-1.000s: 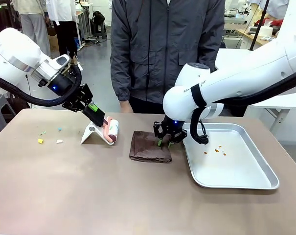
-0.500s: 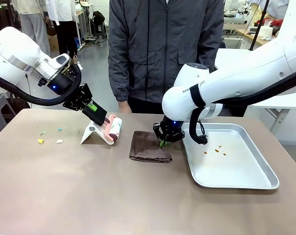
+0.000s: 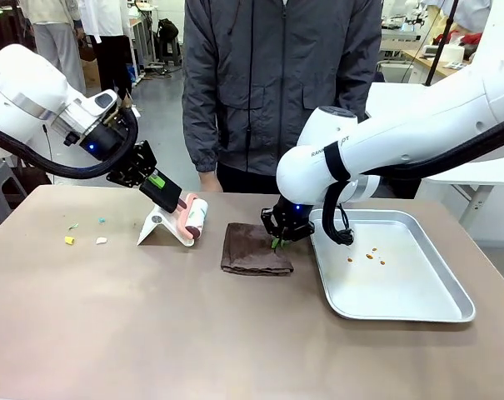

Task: Clean the surface of the table.
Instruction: Hold the Lint Roller with your left hand and the towel with your right hand.

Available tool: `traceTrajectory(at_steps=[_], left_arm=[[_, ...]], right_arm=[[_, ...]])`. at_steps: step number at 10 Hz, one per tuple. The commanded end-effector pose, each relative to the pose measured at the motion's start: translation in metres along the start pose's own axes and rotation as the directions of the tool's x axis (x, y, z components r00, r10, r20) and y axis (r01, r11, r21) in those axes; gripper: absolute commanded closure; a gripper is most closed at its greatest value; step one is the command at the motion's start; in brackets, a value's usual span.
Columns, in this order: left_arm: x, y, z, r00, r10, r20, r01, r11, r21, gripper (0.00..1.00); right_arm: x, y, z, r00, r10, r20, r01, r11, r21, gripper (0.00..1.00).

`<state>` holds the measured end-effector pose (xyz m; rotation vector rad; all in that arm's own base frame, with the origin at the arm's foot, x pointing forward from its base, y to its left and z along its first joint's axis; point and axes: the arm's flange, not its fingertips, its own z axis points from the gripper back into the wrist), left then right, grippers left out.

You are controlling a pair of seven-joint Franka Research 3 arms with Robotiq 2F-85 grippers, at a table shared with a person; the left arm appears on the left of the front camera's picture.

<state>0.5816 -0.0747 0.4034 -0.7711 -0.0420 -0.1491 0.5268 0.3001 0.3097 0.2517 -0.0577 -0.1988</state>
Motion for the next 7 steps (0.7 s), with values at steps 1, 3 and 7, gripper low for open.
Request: traceTrajectory(at_steps=[1, 3, 7], left_arm=[[-0.012, -0.005, 0.024, 1.0, 0.002, 0.014, -0.001, 0.997, -0.076, 1.0], [-0.033, 0.0, 0.06, 0.999, 0.015, 0.037, -0.009, 0.984, -0.179, 1.0], [-0.102, 0.012, 0.144, 0.977, 0.08, 0.199, 0.019, 0.891, -0.454, 1.0]], right_arm=[[-0.007, -0.03, 0.03, 0.999, 0.034, 0.032, -0.04, 0.976, 0.213, 1.0], [-0.018, -0.06, 0.06, 0.995, 0.08, 0.059, -0.099, 0.845, 0.525, 1.0], [-0.051, -0.103, 0.094, 0.989, 0.146, 0.015, -0.086, 0.495, 0.865, 1.0]])
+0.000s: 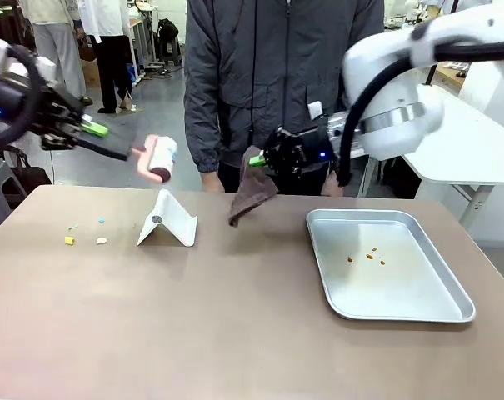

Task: Clean the surface of the table.
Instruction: Hold the Lint Roller with your left hand and the towel with your right hand.

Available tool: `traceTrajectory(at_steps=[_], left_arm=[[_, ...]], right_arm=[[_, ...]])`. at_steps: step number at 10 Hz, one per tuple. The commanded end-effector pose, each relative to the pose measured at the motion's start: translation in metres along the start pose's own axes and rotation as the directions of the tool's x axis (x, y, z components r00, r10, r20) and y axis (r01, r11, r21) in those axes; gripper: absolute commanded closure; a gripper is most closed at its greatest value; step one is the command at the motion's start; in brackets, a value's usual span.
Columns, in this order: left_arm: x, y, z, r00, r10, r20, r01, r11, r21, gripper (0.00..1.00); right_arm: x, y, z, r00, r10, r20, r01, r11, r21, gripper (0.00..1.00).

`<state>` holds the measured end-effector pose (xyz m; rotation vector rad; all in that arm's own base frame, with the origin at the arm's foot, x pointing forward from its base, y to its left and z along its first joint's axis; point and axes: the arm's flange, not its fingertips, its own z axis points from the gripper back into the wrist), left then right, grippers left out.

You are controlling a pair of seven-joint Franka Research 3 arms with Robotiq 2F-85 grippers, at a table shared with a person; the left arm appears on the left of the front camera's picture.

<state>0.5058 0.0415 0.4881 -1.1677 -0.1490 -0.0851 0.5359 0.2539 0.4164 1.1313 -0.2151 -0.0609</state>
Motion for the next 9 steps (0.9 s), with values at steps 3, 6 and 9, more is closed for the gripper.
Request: traceTrajectory(at_steps=[3, 6, 9], left_arm=[[-0.069, 0.004, 0.063, 0.976, 0.091, 0.199, -0.058, 0.985, -0.165, 1.0], [-0.088, 0.035, 0.121, 0.984, 0.088, 0.157, -0.077, 0.994, -0.078, 1.0], [-0.156, 0.071, 0.168, 0.977, 0.029, 0.212, -0.003, 0.993, -0.12, 1.0]], right_arm=[[-0.117, -0.061, 0.124, 0.996, 0.05, -0.08, -0.022, 0.949, 0.315, 1.0], [-0.145, -0.071, 0.197, 0.998, -0.007, 0.066, -0.015, 0.945, 0.328, 1.0], [-0.171, -0.096, 0.262, 0.986, -0.054, 0.16, 0.005, 0.956, 0.293, 1.0]])
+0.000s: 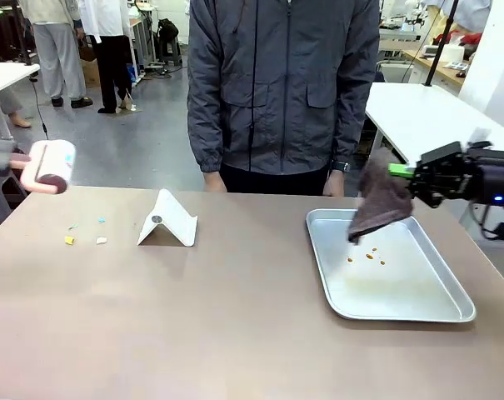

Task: Clean the surface of the table.
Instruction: Hold the Lint Roller with your left hand and the towel with your right hand.

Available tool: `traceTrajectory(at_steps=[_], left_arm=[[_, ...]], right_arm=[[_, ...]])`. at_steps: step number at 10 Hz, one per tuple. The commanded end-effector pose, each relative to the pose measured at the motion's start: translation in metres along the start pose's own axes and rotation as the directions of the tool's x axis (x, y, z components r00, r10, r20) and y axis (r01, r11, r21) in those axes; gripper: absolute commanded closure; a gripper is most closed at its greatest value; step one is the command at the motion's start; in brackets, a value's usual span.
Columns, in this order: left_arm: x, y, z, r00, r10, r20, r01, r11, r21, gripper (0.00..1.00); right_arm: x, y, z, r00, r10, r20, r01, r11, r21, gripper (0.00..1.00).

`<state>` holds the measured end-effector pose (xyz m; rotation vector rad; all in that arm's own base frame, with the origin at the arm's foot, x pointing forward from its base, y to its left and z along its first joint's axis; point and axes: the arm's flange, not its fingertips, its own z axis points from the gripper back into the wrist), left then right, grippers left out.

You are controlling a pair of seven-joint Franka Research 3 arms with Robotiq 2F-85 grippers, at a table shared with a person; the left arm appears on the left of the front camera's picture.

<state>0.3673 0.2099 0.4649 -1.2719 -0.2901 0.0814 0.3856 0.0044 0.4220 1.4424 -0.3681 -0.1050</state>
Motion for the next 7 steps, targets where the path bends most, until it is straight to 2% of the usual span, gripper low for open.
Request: traceTrajectory(at_steps=[1, 2, 3, 4, 5, 6, 7], left_arm=[[-0.028, 0.008, 0.037, 0.999, -0.028, 0.035, 0.028, 0.999, -0.015, 1.0], [-0.037, 0.014, 0.057, 0.999, -0.044, 0.009, 0.044, 0.998, -0.04, 1.0], [-0.048, 0.021, 0.075, 1.0, -0.017, -0.007, 0.017, 1.0, -0.025, 1.0], [-0.053, 0.032, 0.096, 0.998, -0.037, -0.043, 0.034, 0.997, -0.073, 1.0], [-0.052, 0.039, 0.105, 1.0, 0.006, 0.008, -0.005, 0.996, -0.087, 1.0], [-0.047, 0.043, 0.106, 1.0, 0.017, 0.021, -0.015, 0.997, -0.081, 1.0], [-0.064, 0.031, 0.093, 1.0, 0.01, 0.015, -0.009, 0.998, -0.054, 1.0]], right_arm=[[-0.067, -0.004, 0.04, 0.998, -0.016, 0.067, 0.017, 1.0, -0.008, 1.0], [-0.069, -0.01, 0.057, 0.996, -0.026, 0.085, 0.025, 1.0, 0.011, 1.0], [-0.072, -0.018, 0.073, 0.992, -0.048, 0.114, 0.046, 0.999, 0.024, 1.0], [-0.074, -0.028, 0.088, 0.984, -0.08, 0.161, 0.074, 0.996, 0.043, 1.0], [-0.079, -0.033, 0.093, 0.983, -0.074, 0.17, 0.063, 0.996, 0.069, 1.0], [-0.082, -0.035, 0.095, 0.978, -0.07, 0.196, 0.059, 0.996, 0.063, 1.0], [-0.085, -0.036, 0.095, 0.98, -0.025, 0.199, 0.013, 0.998, 0.059, 1.0]])
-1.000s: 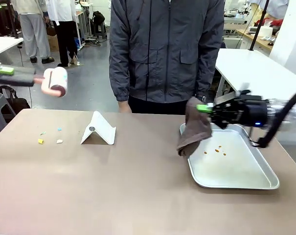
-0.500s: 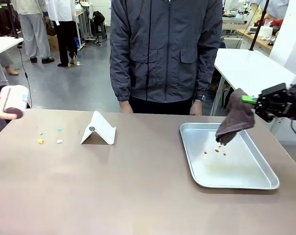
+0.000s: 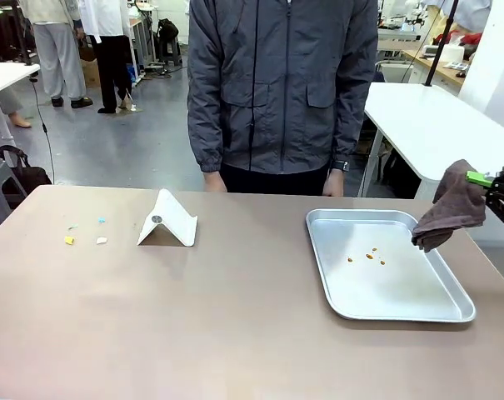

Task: Clean the surface of the table.
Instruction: Hold the Lint Roller with your left hand and the towel with your right hand.

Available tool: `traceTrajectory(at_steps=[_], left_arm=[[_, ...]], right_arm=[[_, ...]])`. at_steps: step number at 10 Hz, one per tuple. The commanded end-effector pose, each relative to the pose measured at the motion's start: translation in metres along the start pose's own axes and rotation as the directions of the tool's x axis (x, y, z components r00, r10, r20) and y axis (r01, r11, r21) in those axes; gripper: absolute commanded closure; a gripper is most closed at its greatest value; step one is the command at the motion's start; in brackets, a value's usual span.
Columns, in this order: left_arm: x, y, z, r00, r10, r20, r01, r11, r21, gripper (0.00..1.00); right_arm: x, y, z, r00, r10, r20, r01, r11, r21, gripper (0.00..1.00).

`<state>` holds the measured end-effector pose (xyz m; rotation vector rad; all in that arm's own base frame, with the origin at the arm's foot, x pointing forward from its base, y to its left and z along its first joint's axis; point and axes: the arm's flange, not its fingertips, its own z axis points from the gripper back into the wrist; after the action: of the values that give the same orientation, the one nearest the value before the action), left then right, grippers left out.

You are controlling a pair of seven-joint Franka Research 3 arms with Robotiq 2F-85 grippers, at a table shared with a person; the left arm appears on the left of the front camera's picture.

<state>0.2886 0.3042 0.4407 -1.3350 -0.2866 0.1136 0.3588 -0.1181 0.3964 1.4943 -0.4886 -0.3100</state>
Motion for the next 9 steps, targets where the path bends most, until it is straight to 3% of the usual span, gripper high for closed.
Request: traceTrajectory(at_steps=[1, 9], left_arm=[[-0.0055, -0.0114, -0.009, 1.0, -0.025, -0.002, 0.025, 1.0, 0.004, 1.0], [-0.0055, -0.0114, -0.009, 1.0, -0.025, -0.002, 0.025, 1.0, 0.004, 1.0]], right_arm=[[-0.001, 0.0042, -0.006, 1.0, -0.005, -0.012, 0.005, 1.0, -0.008, 1.0], [-0.001, 0.0042, -0.006, 1.0, -0.005, -0.012, 0.005, 1.0, -0.008, 1.0]])
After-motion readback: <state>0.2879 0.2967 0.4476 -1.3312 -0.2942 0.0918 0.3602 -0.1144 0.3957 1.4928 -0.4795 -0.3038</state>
